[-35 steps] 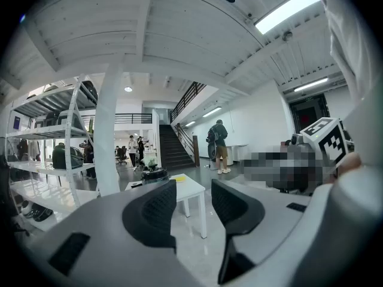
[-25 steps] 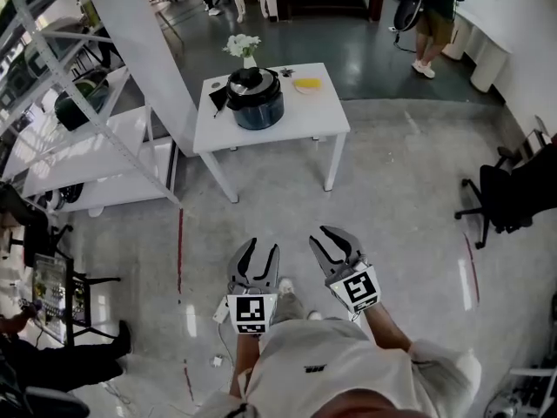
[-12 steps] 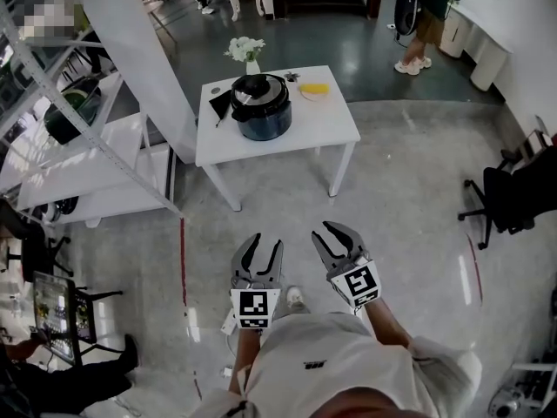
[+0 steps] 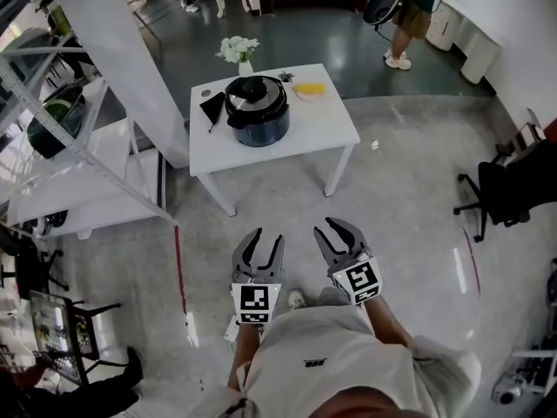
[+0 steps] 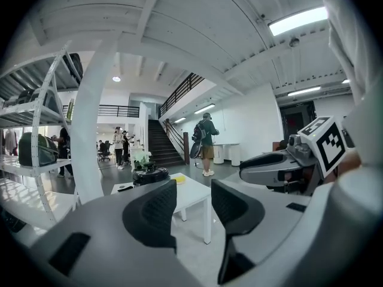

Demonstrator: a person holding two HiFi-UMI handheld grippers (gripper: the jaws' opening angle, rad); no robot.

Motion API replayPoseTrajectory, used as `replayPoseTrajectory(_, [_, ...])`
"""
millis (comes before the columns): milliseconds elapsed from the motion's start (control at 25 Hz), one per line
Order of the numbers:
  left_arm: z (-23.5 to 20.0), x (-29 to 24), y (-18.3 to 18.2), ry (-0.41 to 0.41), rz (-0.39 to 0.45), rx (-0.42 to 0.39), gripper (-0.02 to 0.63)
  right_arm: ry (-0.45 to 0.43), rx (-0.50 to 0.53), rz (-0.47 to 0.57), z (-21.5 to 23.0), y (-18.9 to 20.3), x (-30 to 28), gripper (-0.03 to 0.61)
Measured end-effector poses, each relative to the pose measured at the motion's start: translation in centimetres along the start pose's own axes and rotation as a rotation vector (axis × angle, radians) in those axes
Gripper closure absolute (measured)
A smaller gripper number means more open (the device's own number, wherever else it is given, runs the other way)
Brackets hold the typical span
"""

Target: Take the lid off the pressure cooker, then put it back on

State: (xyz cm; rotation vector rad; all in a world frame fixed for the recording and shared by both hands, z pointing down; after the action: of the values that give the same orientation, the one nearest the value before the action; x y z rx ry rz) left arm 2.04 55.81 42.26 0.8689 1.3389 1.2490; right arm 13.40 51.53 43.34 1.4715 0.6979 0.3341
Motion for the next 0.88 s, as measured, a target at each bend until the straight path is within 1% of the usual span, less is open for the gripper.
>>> replayPoseTrajectory(280, [-1.4, -2.7, -0.2, 0.024, -0.004, 0.004, 0.420, 0.008, -0.008, -0.017, 1.3, 0.0, -2.6, 0.471])
replayPoseTrajectory(520, [-3.0, -5.4, -0.3, 0.012, 0.001, 0.010, 0.420, 0.002, -0.009, -0.005, 3.1, -0.4, -5.3, 0.471])
replayPoseTrajectory(720, [-4.3, -8.8, -0.5, 0.002, 0.002, 0.008, 0.423, -0.012, -0.009, 0.012, 5.4, -0.8, -8.4, 0.471])
replayPoseTrajectory(840, [-5.4, -11.3, -0.9, -0.004, 0.001, 0.003, 0.424, -0.025, -0.012, -0.004, 7.0, -0.8, -10.4, 0.471])
replayPoseTrajectory(880, [-5.7, -12.2, -1.0, -0.008, -0.001, 0.000, 0.435, -0.029, -0.011, -0.007, 7.6, -0.8, -11.1, 0.471])
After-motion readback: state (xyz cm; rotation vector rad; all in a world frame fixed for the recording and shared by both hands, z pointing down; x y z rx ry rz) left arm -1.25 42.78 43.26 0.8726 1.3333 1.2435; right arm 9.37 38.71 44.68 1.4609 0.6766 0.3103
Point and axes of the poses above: the fingertips, and each gripper's own axes: x backward along the fingers, z to its right, y out of its underside, the point moved 1 cm from there along x, backward along the fingers, and after that the axes turned 2 degrees about -x, right-handed, at the moved point
